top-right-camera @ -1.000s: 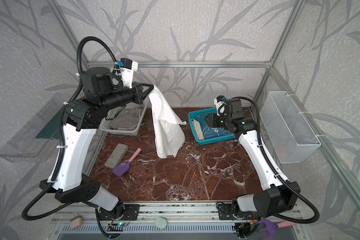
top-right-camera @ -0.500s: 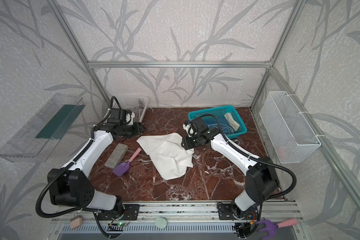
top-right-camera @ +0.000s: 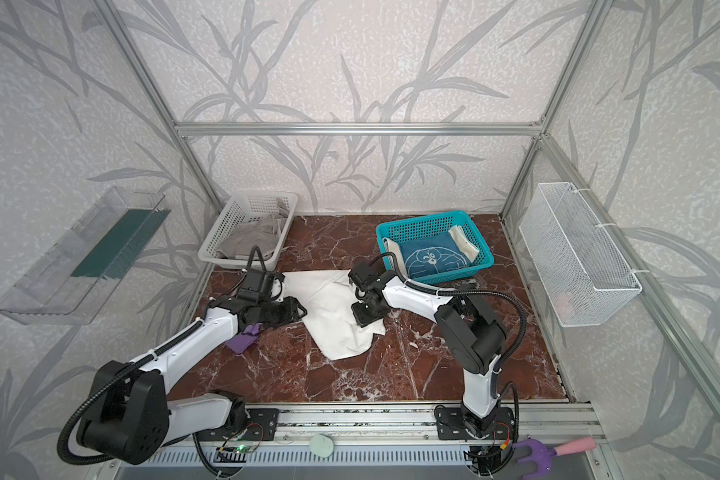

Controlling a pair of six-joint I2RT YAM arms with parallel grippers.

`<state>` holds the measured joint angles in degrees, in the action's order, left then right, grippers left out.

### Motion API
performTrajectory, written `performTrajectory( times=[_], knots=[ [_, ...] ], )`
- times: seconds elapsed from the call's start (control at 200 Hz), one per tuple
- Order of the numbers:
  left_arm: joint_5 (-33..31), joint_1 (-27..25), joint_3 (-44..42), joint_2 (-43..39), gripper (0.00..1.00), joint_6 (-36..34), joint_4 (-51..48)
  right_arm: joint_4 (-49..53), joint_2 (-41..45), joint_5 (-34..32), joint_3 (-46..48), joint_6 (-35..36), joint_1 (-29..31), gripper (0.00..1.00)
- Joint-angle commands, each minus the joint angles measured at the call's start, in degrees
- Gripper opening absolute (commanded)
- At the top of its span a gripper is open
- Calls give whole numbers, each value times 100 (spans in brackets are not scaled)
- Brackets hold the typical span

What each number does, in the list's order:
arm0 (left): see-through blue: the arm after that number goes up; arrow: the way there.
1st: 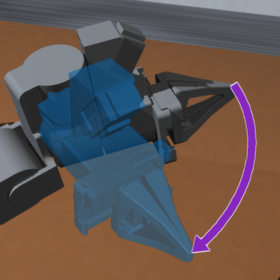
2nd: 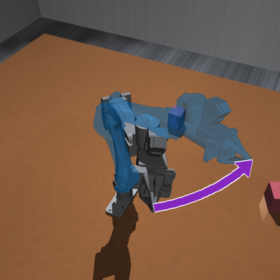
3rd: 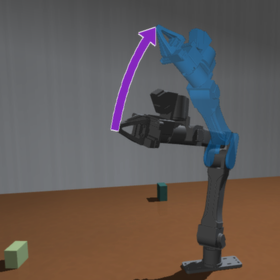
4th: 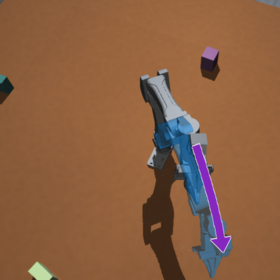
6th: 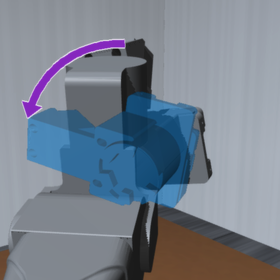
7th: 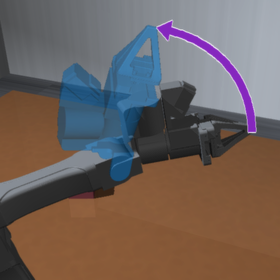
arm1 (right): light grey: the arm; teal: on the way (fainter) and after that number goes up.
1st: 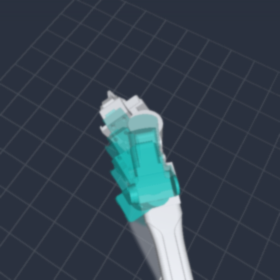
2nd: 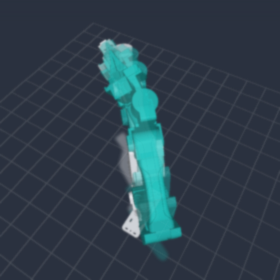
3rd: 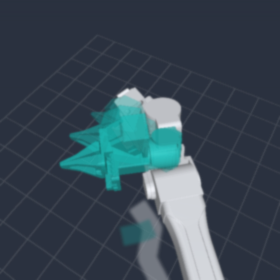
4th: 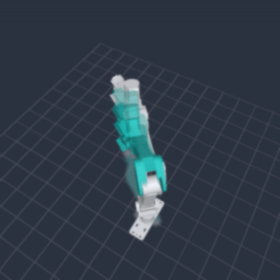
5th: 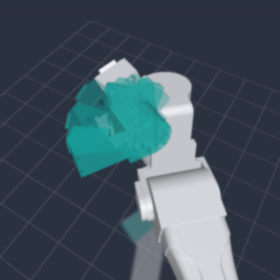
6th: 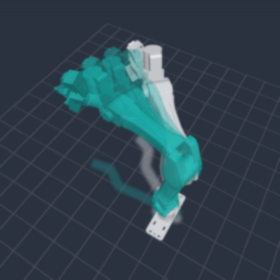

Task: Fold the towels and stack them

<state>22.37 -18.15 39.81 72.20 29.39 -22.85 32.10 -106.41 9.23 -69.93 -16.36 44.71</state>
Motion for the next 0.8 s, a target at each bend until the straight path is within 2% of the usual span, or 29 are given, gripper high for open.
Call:
performTrajectory(
  times=[0.0, 0.09, 0.2, 0.28, 0.395, 0.49, 0.6, 0.795],
  knots=[
    [18, -516, -186, 162, 47, 578, 738, -279, 383, -62, 545, -470, 397, 40],
    [23, -574, -366, 84, 46, 866, 1053, -624, 476, 65, 814, -881, 767, 39],
    [-292, -575, -236, -180, 46, 687, 675, -1042, 526, 280, 823, -1281, 1216, 39],
    [-512, -564, -107, -315, 46, 562, 433, -964, 690, 135, 627, -1292, 1361, 39],
    [-356, -619, -3, -332, 45, 679, 544, -808, 1238, -224, 582, -1232, 1352, 40],
    [-459, -872, 97, -287, 44, 775, 562, -605, 1693, -429, 710, -1148, 1009, 40],
    [-734, -1420, 128, -182, 43, 840, 620, -637, 2054, -497, 1027, -874, 345, 42],
    [-1089, -2429, 474, 484, 48, 621, 369, -26, 1591, -904, 476, -136, -390, 55]
  ],
)
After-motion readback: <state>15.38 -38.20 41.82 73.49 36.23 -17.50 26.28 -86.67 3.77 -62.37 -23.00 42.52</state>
